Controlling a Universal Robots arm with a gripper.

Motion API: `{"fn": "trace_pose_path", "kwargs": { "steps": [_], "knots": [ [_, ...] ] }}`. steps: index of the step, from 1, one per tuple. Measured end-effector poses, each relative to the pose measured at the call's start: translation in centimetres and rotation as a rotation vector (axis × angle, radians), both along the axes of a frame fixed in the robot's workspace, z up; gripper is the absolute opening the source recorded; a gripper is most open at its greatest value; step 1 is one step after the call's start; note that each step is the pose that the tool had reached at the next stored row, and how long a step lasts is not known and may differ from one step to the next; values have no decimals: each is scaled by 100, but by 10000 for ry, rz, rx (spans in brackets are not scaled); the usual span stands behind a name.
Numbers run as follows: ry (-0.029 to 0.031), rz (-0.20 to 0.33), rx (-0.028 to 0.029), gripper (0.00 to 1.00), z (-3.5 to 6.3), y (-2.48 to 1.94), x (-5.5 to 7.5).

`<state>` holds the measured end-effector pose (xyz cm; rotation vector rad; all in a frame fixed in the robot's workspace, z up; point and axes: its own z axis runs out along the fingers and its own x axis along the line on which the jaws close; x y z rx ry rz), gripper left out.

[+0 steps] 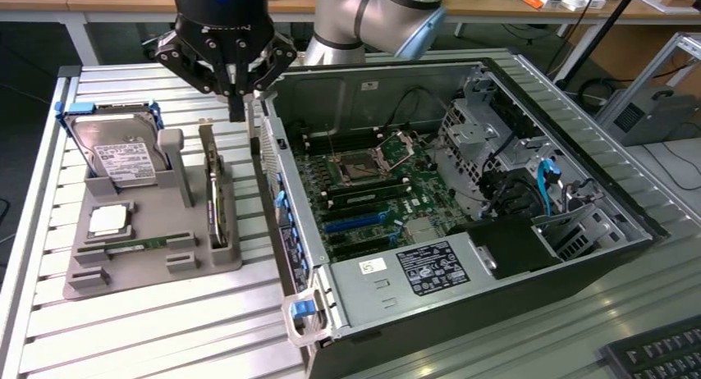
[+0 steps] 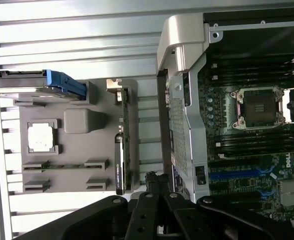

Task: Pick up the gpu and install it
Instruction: 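Reach for the gpu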

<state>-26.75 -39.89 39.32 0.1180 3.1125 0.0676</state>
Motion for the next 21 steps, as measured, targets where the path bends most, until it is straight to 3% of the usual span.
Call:
{"fn": "trace_pose_path", "kwargs": {
  "steps": [21],
  "knots": [
    [-1, 0, 0, 10, 0, 0, -103]
  ]
}}
